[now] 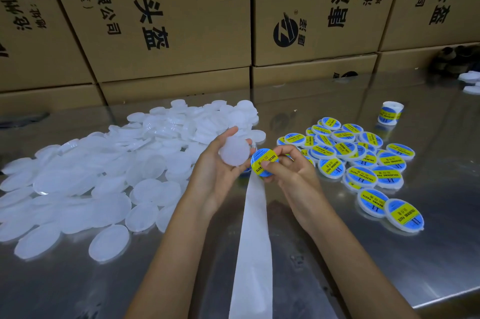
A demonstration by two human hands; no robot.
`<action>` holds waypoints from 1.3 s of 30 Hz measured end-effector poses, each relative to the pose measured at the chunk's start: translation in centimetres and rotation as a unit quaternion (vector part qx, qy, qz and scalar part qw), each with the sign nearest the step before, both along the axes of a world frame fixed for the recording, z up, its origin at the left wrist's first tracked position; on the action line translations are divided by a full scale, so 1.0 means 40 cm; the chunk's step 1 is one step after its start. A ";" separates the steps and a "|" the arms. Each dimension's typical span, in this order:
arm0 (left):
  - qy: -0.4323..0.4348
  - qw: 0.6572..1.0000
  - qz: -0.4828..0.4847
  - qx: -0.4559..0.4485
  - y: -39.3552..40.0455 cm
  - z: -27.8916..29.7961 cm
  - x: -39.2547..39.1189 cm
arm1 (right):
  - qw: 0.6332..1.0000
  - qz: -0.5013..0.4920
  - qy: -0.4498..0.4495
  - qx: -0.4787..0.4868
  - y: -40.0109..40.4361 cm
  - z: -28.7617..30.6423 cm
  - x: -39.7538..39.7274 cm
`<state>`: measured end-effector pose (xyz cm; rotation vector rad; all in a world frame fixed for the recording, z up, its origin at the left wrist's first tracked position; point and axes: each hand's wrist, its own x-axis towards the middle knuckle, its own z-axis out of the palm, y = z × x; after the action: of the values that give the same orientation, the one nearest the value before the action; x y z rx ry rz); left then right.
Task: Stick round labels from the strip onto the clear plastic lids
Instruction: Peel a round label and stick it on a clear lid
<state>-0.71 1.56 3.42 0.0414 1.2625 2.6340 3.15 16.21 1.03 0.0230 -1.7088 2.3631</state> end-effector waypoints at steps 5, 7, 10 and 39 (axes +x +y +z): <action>0.019 0.998 -0.049 -0.042 0.031 -0.011 0.013 | 0.998 -0.020 0.036 0.039 -0.003 -0.003 0.000; 0.016 0.997 -0.059 -0.036 0.036 -0.011 0.018 | 0.998 -0.023 0.046 0.033 -0.002 -0.003 -0.002; 0.006 0.997 -0.076 -0.021 0.037 -0.006 0.020 | 0.997 -0.040 0.061 0.027 0.000 -0.004 -0.005; 0.052 0.988 -0.117 -0.084 0.063 -0.011 0.038 | 0.983 -0.105 0.101 0.110 -0.009 -0.022 -0.027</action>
<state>0.82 4.10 2.97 0.2841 1.4141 2.3474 2.07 15.86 0.14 0.1099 -1.7679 1.9442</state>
